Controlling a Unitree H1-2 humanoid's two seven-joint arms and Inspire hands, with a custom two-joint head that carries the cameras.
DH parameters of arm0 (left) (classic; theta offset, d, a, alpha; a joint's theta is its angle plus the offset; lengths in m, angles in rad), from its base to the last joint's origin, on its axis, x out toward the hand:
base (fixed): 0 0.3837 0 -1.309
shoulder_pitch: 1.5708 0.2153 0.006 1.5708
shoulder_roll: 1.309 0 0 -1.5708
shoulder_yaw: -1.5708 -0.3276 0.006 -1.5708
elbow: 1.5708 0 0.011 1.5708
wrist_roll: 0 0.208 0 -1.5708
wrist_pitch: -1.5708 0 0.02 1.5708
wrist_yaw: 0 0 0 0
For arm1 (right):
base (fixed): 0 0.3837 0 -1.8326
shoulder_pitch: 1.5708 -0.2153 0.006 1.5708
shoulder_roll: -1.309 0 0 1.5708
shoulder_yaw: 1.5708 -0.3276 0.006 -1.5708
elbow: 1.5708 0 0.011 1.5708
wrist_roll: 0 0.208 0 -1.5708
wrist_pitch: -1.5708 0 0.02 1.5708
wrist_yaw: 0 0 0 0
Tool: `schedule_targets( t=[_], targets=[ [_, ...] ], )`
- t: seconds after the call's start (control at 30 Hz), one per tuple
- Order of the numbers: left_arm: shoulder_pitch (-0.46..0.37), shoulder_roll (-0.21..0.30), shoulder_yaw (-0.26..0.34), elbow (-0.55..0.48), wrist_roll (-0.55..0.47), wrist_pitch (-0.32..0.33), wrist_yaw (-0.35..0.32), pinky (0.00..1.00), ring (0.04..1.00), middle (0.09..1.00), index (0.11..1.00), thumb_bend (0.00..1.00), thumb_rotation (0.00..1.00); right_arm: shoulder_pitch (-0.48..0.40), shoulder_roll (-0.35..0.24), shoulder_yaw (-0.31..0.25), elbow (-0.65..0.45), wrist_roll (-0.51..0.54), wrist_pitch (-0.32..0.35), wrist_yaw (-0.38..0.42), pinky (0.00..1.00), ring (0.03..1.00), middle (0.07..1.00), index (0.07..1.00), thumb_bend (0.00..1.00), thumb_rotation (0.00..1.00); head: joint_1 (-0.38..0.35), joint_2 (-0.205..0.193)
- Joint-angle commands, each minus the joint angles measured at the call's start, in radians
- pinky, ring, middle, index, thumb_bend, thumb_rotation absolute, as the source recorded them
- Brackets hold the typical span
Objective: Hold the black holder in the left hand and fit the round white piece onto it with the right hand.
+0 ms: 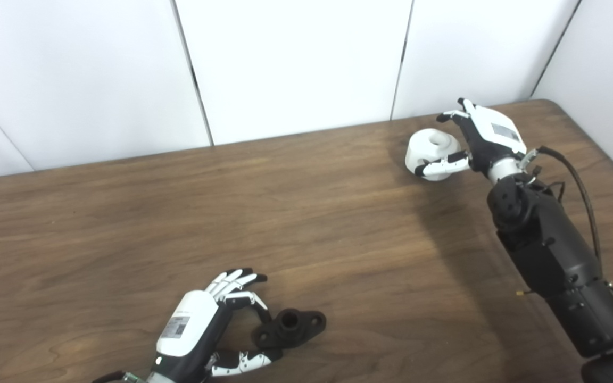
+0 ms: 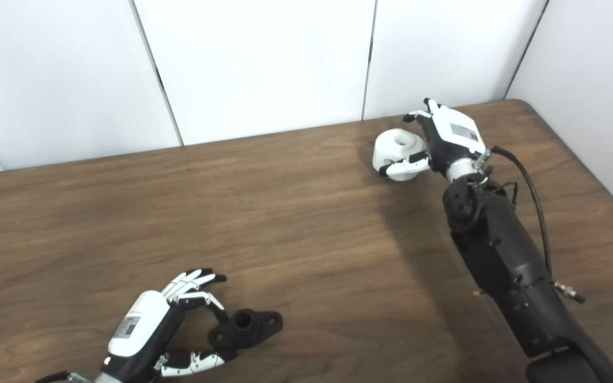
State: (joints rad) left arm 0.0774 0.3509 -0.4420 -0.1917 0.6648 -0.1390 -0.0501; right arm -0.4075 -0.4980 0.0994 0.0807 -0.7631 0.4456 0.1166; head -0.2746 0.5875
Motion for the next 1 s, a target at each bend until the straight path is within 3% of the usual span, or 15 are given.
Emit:
schedule_targets(
  t=[0.0, 0.27, 0.97],
  targets=[
    [0.051, 0.009, -0.037, 0.033, 0.025, 0.061, -0.112, 0.9, 0.921, 0.855, 0.489, 0.51, 0.04, -0.046, -0.028, -0.012, -0.017, -0.014, 0.002, -0.027, 1.0, 1.0, 1.0, 0.765, 0.85, 0.39, 0.001, 0.0],
    [0.053, 0.01, -0.038, 0.028, 0.021, 0.063, -0.114, 0.9, 0.92, 0.857, 0.489, 0.51, 0.04, -0.042, -0.028, -0.026, -0.012, 0.001, -0.011, -0.046, 1.0, 1.0, 1.0, 0.721, 0.84, 0.38, -0.006, -0.002],
    [0.05, 0.001, -0.038, 0.027, 0.016, 0.072, -0.12, 0.91, 0.923, 0.857, 0.489, 0.51, 0.04, -0.064, -0.055, -0.024, 0.046, 0.009, -0.006, -0.03, 1.0, 1.0, 1.0, 0.747, 0.83, 0.41, -0.005, -0.005]
  ],
)
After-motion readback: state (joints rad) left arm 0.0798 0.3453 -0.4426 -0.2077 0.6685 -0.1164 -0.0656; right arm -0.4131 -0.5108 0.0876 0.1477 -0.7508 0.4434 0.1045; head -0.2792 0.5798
